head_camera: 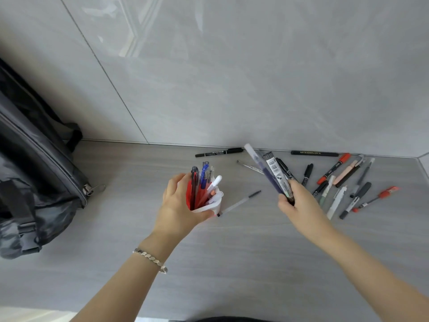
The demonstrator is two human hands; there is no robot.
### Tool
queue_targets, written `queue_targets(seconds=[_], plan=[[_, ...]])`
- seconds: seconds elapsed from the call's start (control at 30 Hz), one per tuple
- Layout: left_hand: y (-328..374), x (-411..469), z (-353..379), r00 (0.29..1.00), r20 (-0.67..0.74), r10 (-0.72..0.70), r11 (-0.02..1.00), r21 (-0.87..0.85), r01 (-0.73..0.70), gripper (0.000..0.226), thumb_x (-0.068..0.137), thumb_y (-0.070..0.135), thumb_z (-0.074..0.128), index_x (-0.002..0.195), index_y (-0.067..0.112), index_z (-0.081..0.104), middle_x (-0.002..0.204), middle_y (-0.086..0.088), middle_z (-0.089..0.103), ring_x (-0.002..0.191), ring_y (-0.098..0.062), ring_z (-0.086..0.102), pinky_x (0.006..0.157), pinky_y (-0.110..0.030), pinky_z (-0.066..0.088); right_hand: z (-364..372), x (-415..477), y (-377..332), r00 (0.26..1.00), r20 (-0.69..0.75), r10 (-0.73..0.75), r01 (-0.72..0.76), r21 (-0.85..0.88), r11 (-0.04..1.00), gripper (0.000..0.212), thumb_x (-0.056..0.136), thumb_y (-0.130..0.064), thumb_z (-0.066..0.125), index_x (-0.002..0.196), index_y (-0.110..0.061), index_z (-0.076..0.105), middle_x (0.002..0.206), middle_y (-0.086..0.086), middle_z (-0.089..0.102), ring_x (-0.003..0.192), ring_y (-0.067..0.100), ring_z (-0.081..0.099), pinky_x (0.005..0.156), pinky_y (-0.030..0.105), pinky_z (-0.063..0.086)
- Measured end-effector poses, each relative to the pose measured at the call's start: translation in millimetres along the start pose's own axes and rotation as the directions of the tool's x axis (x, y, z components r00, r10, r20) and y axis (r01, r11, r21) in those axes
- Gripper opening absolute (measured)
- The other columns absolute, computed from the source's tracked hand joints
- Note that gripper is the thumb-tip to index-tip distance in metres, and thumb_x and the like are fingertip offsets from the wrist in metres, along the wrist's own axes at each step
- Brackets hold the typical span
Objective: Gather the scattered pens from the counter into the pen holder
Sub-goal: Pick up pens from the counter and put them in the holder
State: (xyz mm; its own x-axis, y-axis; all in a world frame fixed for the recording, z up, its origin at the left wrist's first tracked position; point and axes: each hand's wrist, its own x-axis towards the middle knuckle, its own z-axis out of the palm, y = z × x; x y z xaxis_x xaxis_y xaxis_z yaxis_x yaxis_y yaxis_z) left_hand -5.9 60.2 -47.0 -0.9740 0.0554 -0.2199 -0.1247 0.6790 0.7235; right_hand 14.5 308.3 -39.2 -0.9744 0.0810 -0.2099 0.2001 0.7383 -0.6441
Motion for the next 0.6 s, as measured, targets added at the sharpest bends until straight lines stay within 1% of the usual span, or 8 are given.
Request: queue_targets(seconds=[0.07, 0.13, 0.2, 0.27, 0.33, 0.4, 0.5, 0.6], plan=[[11, -2, -2, 0.997, -0.054, 0.056, 0.992, 0.114, -0.05, 0.106, 0.049, 0.049, 0.079, 0.137, 0.028, 0.025, 0.137, 0.012, 0.027, 0.134, -0.014, 0.023, 0.114, -0.041, 0.021, -3, -21, -18, 1.0, 0.005, -0.021, 0.02, 0.146, 0.989, 0.01, 0.091, -0.009, 0.05, 0.082, -0.006, 0.047, 0.06, -0.004, 0.036, 0.049, 0.008, 0.032, 0.047, 0.018, 0.03], [32, -7, -12, 0.975, -0.162, 0.151, 0.987, 0.076, -0.14, 0.097, 0.056, 0.06, 0.065, 0.138, 0.027, 0.024, 0.138, 0.015, 0.027, 0.133, -0.005, 0.019, 0.112, -0.031, 0.015, 0, -36, -31, 0.999, 0.037, -0.039, 0.029, 0.241, 0.97, 0.013, 0.091, -0.01, 0.051, 0.079, -0.01, 0.046, 0.058, -0.004, 0.035, 0.049, 0.007, 0.034, 0.046, 0.017, 0.031], [56, -13, -27, 0.977, -0.12, 0.175, 0.953, -0.229, -0.199, 0.059, 0.079, 0.044, 0.059, 0.13, 0.032, 0.033, 0.124, 0.024, 0.041, 0.113, 0.005, 0.04, 0.097, -0.013, 0.032, 7, -43, -40, 0.995, 0.09, -0.048, 0.017, 0.316, 0.949, 0.013, 0.092, -0.01, 0.05, 0.08, -0.01, 0.045, 0.06, -0.001, 0.036, 0.05, 0.007, 0.032, 0.047, 0.02, 0.029], [71, -17, -34, 0.98, -0.025, 0.198, 0.86, -0.474, -0.186, 0.027, 0.09, 0.02, 0.05, 0.113, 0.033, 0.048, 0.097, 0.021, 0.064, 0.081, 0.002, 0.057, 0.07, -0.008, 0.046, 15, -45, -49, 0.987, 0.148, -0.066, 0.009, 0.357, 0.934, 0.011, 0.092, -0.01, 0.05, 0.082, -0.015, 0.047, 0.061, -0.001, 0.038, 0.051, 0.007, 0.031, 0.048, 0.02, 0.029], [75, -18, -38, 0.981, -0.047, 0.186, 0.824, -0.537, -0.182, 0.023, 0.09, 0.009, 0.049, 0.093, 0.03, 0.058, 0.073, 0.017, 0.07, 0.065, -0.001, 0.061, 0.058, -0.012, 0.05, 20, -44, -56, 0.976, 0.186, -0.109, 0.035, 0.36, 0.932, 0.019, 0.092, -0.011, 0.05, 0.082, -0.028, 0.048, 0.062, -0.007, 0.04, 0.052, 0.005, 0.034, 0.05, 0.017, 0.031], [73, -18, -43, 0.982, -0.138, 0.132, 0.801, -0.568, -0.188, 0.022, 0.088, 0.004, 0.051, 0.08, 0.023, 0.06, 0.065, 0.014, 0.07, 0.06, -0.003, 0.061, 0.057, -0.015, 0.052, 21, -42, -61, 0.971, 0.191, -0.146, 0.077, 0.328, 0.942, 0.025, 0.092, -0.015, 0.052, 0.085, -0.038, 0.047, 0.068, -0.011, 0.044, 0.058, 0.001, 0.043, 0.056, 0.011, 0.036], [55, -14, -54, 0.943, -0.329, 0.056, 0.845, -0.488, -0.22, 0.025, 0.086, 0.008, 0.056, 0.072, 0.029, 0.057, 0.068, 0.014, 0.07, 0.07, -0.009, 0.065, 0.066, -0.024, 0.055, 13, -37, -63, 0.982, 0.135, -0.129, 0.089, 0.27, 0.959, 0.029, 0.093, -0.021, 0.051, 0.116, -0.039, 0.05, 0.09, -0.017, 0.044, 0.075, -0.011, 0.048, 0.07, 0.0, 0.036], [36, -12, -54, 0.942, -0.325, 0.082, 0.945, -0.276, -0.177, 0.029, 0.083, 0.009, 0.06, 0.071, 0.034, 0.052, 0.073, 0.013, 0.066, 0.071, 0.004, 0.063, 0.066, -0.008, 0.048, 4, -27, -69, 0.978, 0.123, -0.171, 0.15, 0.157, 0.976, 0.033, 0.093, -0.014, 0.051, 0.125, -0.023, 0.056, 0.088, -0.015, 0.042, 0.075, -0.007, 0.049, 0.07, -0.002, 0.035]])
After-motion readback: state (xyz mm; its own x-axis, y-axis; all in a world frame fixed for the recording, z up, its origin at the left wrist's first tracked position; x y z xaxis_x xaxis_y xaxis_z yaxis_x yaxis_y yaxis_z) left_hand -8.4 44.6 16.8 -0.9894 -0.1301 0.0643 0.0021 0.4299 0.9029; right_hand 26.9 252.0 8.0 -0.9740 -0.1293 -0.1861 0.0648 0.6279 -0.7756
